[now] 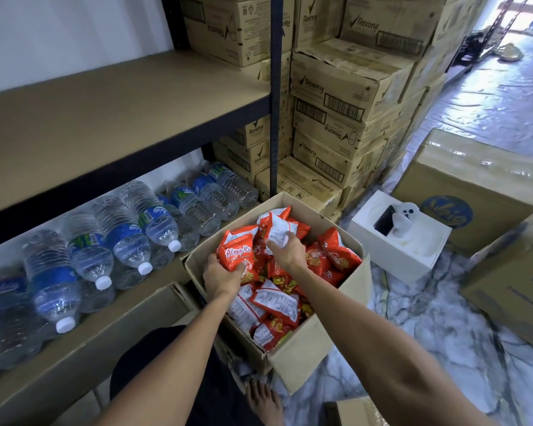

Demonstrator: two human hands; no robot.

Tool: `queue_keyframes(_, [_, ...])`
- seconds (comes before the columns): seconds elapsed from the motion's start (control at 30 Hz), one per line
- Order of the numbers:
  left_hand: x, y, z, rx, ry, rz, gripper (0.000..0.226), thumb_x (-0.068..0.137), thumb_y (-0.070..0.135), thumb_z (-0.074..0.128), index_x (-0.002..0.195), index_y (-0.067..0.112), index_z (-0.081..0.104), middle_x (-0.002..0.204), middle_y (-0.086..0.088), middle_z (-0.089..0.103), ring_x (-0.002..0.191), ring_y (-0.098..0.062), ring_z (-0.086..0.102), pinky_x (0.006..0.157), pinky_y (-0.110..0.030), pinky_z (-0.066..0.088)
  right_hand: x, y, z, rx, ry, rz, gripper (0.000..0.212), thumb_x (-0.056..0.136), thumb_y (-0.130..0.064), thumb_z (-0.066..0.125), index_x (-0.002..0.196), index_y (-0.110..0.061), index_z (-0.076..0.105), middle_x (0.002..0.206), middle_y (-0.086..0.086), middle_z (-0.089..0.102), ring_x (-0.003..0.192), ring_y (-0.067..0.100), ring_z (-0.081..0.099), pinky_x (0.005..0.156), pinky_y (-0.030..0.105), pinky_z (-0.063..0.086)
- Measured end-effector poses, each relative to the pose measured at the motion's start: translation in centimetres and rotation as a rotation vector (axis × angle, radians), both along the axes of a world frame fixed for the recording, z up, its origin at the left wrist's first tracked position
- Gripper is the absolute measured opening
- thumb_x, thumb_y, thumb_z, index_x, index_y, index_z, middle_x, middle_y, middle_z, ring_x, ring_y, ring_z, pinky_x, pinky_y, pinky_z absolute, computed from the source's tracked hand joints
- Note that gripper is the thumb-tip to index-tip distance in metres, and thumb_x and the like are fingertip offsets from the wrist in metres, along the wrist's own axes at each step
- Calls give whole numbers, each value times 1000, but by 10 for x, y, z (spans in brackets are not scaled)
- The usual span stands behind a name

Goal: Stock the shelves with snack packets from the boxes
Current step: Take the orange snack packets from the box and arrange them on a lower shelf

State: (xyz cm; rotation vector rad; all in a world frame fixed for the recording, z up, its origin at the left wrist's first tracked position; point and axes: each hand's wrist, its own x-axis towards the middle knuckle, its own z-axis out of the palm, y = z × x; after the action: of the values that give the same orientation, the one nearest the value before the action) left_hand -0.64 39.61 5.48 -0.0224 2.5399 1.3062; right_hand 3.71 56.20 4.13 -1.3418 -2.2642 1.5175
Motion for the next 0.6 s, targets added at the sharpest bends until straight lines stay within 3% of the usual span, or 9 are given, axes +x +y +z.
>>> queue_keyframes(0.23, [-3,-1,-4,8,-23,25,60,77,40,83,119,11,52,120,-13,62,105,-32,64,91,-46,55,-31,-6,-16,-4,-83,-170,110,77,-56,77,157,-17,12,156,16,28,141,36,35,114,48,38])
queue_keyframes(0.33, [-5,0,-7,23,-33,9,56,78,38,82,117,12,52,119,-12,62,104,-30,64,90,-44,55,-30,-6,-20,24,-109,-187,96,80,-39,81,151,-17,22,151,16,32,138,37,37,112,50,38])
queue_keyframes(0.43, [-5,0,-6,39,-33,14,54,81,35,81,119,9,53,119,-12,61,105,-30,64,88,-39,53,-22,0,-18,-44,-1,-249,69,82,-21,80,135,-16,36,134,15,50,120,35,53,103,48,48])
queue_keyframes(0.6, [-3,2,0,24,-27,29,54,87,35,74,124,4,50,122,-14,57,110,-34,60,89,-37,48,14,-1,-16,-433,206,-203,59,89,-11,68,141,-20,41,118,5,65,101,26,67,87,49,59])
